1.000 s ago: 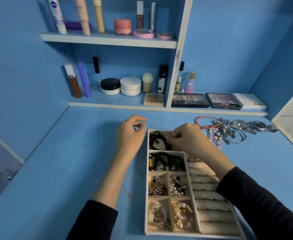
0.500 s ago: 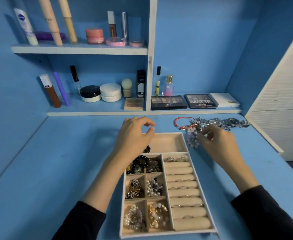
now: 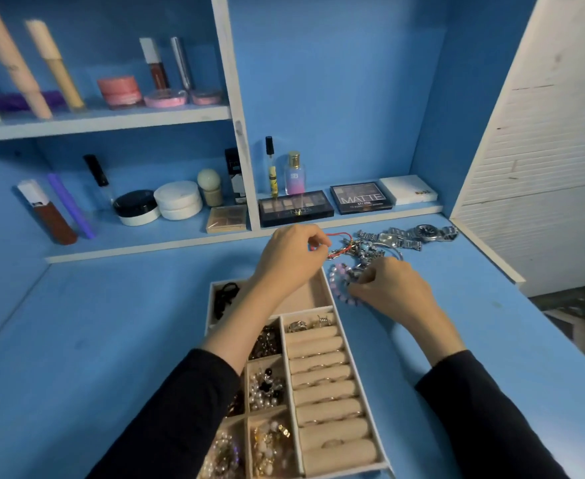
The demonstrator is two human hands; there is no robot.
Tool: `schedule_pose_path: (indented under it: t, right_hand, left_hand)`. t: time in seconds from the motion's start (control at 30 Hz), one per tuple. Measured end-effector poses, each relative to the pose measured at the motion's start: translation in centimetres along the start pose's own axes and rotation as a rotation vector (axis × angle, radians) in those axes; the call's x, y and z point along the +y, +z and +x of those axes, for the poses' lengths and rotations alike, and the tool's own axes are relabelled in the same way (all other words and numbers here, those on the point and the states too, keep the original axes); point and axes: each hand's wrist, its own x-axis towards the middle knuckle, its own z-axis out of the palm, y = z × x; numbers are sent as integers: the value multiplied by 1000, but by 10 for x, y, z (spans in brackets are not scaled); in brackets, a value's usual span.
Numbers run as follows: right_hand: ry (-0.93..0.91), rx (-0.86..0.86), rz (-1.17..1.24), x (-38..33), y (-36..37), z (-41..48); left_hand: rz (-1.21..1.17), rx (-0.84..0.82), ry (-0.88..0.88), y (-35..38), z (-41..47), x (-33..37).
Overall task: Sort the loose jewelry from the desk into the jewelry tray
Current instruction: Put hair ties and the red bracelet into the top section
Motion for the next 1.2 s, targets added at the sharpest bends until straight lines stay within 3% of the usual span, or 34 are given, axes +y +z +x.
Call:
schedule_pose_path:
  t: [0.23,0.4,0.5,0.73,1.0,1.2]
  right_hand:
    - [-125,188,333,11,2,9]
    - [-159,225,847,11,-6,10]
    - [-175,311,1008,10,-10,10]
    - [-207,459,990,12,-9,11]
    - [-260,474,925,3,-9,4]
    - [-336,457,937,-10,-9,-4]
  left_hand:
    - [213,-102,51,9,24,-1]
    - [312,-216,70,18,38,-3]
    - [381,-189,94,25,40,0]
    - [356,-90,76,30,40,0]
    - [-6,175,73,-4,29,7]
    - [-191,205,80,-37,2,16]
